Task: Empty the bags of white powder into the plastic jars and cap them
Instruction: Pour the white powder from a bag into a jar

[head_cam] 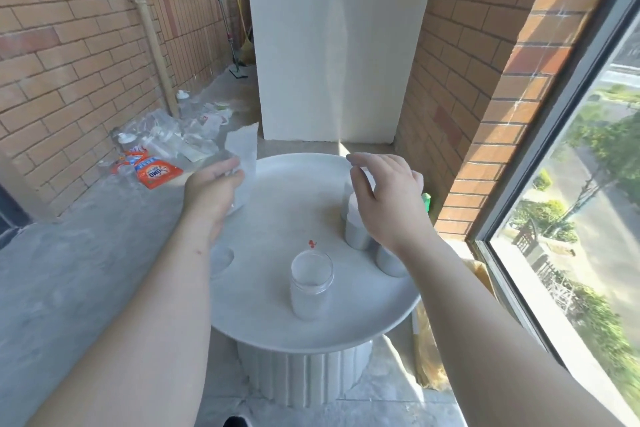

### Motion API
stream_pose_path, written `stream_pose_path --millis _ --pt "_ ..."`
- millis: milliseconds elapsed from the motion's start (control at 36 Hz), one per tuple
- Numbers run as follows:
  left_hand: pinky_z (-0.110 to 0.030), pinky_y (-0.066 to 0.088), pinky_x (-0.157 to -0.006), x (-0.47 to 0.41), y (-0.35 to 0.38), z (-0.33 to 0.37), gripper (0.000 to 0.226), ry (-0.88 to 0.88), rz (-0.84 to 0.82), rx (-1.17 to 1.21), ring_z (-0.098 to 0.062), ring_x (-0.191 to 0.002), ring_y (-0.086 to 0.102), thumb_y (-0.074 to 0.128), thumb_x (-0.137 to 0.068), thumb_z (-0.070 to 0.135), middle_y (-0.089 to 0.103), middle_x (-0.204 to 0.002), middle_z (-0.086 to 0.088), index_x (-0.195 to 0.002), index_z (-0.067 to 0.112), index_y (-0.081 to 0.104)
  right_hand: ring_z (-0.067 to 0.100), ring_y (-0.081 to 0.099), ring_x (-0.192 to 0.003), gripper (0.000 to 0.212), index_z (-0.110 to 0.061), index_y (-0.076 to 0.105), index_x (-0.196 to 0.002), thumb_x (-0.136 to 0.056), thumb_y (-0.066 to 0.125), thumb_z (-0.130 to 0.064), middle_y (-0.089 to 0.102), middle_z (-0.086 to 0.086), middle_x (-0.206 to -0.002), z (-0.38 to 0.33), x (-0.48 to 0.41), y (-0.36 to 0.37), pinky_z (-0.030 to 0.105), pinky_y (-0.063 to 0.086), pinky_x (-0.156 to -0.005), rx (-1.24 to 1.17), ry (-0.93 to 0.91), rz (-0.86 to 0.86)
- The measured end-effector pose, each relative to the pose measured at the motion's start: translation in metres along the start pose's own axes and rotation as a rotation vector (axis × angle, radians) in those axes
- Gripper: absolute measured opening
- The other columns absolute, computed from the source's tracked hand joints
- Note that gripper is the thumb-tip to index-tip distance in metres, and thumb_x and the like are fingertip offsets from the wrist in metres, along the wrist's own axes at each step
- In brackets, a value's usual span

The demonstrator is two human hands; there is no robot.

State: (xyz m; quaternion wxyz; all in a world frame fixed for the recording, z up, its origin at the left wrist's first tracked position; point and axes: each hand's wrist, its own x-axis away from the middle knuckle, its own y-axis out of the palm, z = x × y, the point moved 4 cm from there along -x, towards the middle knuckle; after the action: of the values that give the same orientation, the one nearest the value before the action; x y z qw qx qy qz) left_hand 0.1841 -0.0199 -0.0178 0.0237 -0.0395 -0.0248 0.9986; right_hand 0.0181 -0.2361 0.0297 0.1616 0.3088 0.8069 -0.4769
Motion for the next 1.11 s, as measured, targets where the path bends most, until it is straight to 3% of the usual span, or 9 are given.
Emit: stream_pose_path --millis 167,278,361,500,583,667,806,917,1111 --pt "0.001 0.042 -0.075 0.022 0.019 0.045 0.029 0.081 -0.023 0.088 -0.001 -0.106 0.061 0.074 -0.085 0.009 0.070 -0.108 0.007 -0.112 0.019 0.073 0.016 0.049 -0.124 0.029 -0.029 0.064 -0.127 -0.101 0.051 -0.026 0.066 -0.011 -0.121 0.000 -0.003 -0.026 0.037 0.030 -0.096 -0.027 -0.037 0.065" --pt "-0.008 0.043 -0.087 0.040 0.039 0.060 0.017 0.065 -0.121 0.122 0.005 -0.093 0.066 0.075 -0.084 0.009 0.074 -0.097 0.009 -0.094 0.022 0.076 0.017 0.050 -0.123 0.029 -0.027 0.064 -0.126 -0.099 0.055 -0.029 0.068 -0.010 -0.116 0.001 -0.004 -0.040 0.041 0.035 -0.096 -0.074 -0.057 0.116" --pt "-0.020 0.045 -0.097 0.053 0.057 0.060 0.017 0.019 -0.221 0.110 -0.009 -0.093 0.067 0.074 -0.084 0.004 0.074 -0.094 0.003 -0.087 0.020 0.072 0.017 0.047 -0.128 0.036 -0.028 0.059 -0.132 -0.096 0.056 -0.036 0.064 -0.009 -0.123 0.004 -0.004 -0.046 0.040 0.033 -0.097 -0.104 -0.025 0.128" --pt "-0.022 0.042 -0.077 0.068 0.074 0.042 0.026 -0.043 -0.306 -0.010 -0.013 -0.085 0.064 0.074 -0.084 0.001 0.071 -0.093 -0.003 -0.095 0.019 0.058 0.015 0.050 -0.127 0.049 -0.028 0.055 -0.138 -0.093 0.061 -0.047 0.063 -0.011 -0.127 0.015 0.000 -0.047 0.041 0.035 -0.107 -0.028 0.140 -0.059" --pt "-0.023 0.044 -0.074 0.074 0.084 0.029 0.026 -0.070 -0.331 -0.086 -0.015 -0.083 0.063 0.072 -0.085 0.000 0.071 -0.089 -0.002 -0.094 0.018 0.056 0.009 0.066 -0.095 0.026 -0.026 0.075 -0.109 -0.090 0.067 -0.042 0.072 -0.013 -0.092 0.026 0.006 -0.038 0.033 0.054 -0.086 -0.204 0.286 -0.273" --pt "-0.023 0.045 -0.072 0.077 0.090 0.017 0.024 -0.090 -0.291 -0.167 -0.016 -0.082 0.062 0.071 -0.086 0.000 0.068 -0.083 0.002 -0.091 0.018 0.056 0.012 0.064 -0.076 0.016 -0.020 0.079 -0.084 -0.089 0.067 -0.030 0.075 -0.001 -0.081 0.031 0.013 -0.026 0.033 0.053 -0.072 -0.237 0.325 -0.365" --pt "-0.032 0.052 -0.085 0.076 0.085 0.013 0.029 -0.124 -0.103 -0.178 -0.020 -0.088 0.067 0.079 -0.080 0.016 0.068 -0.094 0.000 -0.102 0.016 0.060 0.012 0.056 -0.062 0.016 -0.007 0.077 -0.080 -0.088 0.069 -0.019 0.068 0.002 -0.068 0.029 0.016 -0.019 0.024 0.044 -0.063 -0.420 0.413 -0.408" --pt "-0.028 0.047 -0.067 0.082 0.086 0.026 0.026 -0.136 -0.081 -0.097 -0.020 -0.074 0.071 0.077 -0.084 0.021 0.064 -0.086 0.002 -0.101 0.013 0.059 0.010 0.062 -0.061 0.010 -0.006 0.079 -0.089 -0.090 0.072 -0.015 0.072 -0.002 -0.073 0.027 0.014 -0.016 0.009 0.041 -0.051 -0.590 0.474 -0.416" --pt "-0.027 0.051 -0.058 0.088 0.085 0.027 0.032 -0.182 -0.118 -0.073 -0.020 -0.066 0.075 0.075 -0.087 0.027 0.070 -0.093 -0.007 -0.105 0.007 0.058 0.011 0.066 -0.069 0.021 -0.011 0.079 -0.090 -0.090 0.074 -0.031 0.078 0.002 -0.084 0.020 0.017 -0.001 0.009 0.039 -0.046 -0.599 0.540 -0.473"
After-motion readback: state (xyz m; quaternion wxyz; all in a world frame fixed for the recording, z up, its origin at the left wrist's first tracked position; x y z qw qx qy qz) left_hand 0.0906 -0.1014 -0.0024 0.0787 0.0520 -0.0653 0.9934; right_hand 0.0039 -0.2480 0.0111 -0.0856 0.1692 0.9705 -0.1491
